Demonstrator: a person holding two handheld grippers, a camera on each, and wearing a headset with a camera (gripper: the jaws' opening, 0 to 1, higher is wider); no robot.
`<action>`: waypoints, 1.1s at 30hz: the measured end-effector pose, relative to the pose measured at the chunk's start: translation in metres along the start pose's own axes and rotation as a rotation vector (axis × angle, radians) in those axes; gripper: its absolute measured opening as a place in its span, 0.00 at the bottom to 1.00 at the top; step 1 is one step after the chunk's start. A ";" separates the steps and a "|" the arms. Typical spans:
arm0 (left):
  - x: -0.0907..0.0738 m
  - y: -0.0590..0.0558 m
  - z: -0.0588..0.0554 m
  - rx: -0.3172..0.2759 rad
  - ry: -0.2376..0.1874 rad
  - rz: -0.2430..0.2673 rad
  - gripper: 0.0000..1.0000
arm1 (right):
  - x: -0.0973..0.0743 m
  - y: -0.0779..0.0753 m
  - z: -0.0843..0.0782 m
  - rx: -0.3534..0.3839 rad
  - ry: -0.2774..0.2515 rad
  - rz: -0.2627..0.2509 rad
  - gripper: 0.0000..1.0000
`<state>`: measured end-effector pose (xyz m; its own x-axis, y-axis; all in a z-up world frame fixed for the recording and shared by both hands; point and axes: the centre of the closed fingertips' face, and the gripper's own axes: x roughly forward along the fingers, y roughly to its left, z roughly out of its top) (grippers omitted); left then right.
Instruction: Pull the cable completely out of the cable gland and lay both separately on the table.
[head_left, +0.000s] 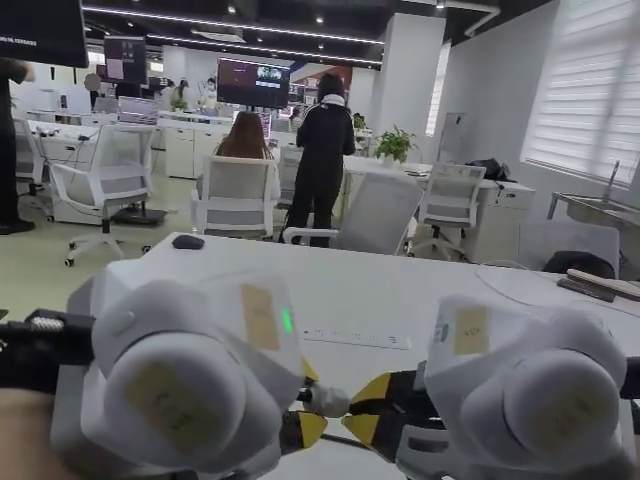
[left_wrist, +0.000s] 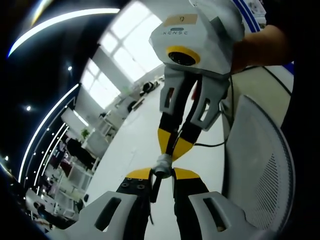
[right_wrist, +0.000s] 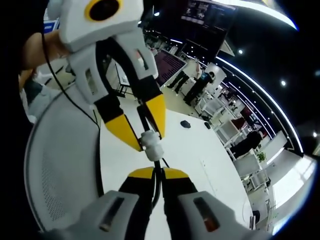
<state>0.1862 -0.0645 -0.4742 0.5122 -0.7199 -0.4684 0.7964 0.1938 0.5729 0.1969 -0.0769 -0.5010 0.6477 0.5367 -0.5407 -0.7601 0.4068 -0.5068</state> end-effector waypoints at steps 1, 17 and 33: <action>0.000 0.000 0.000 -0.001 -0.002 0.001 0.16 | 0.000 0.000 -0.002 0.002 0.005 -0.001 0.03; -0.001 0.001 0.005 -0.038 -0.038 -0.002 0.16 | -0.010 -0.006 -0.030 0.059 0.062 -0.033 0.03; -0.023 0.022 -0.016 -0.075 0.003 0.083 0.16 | -0.005 -0.072 -0.069 0.118 0.174 -0.184 0.04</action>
<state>0.1966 -0.0330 -0.4616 0.5785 -0.6971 -0.4235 0.7729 0.3025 0.5578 0.2521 -0.1600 -0.5075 0.7666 0.3152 -0.5594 -0.6233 0.5743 -0.5306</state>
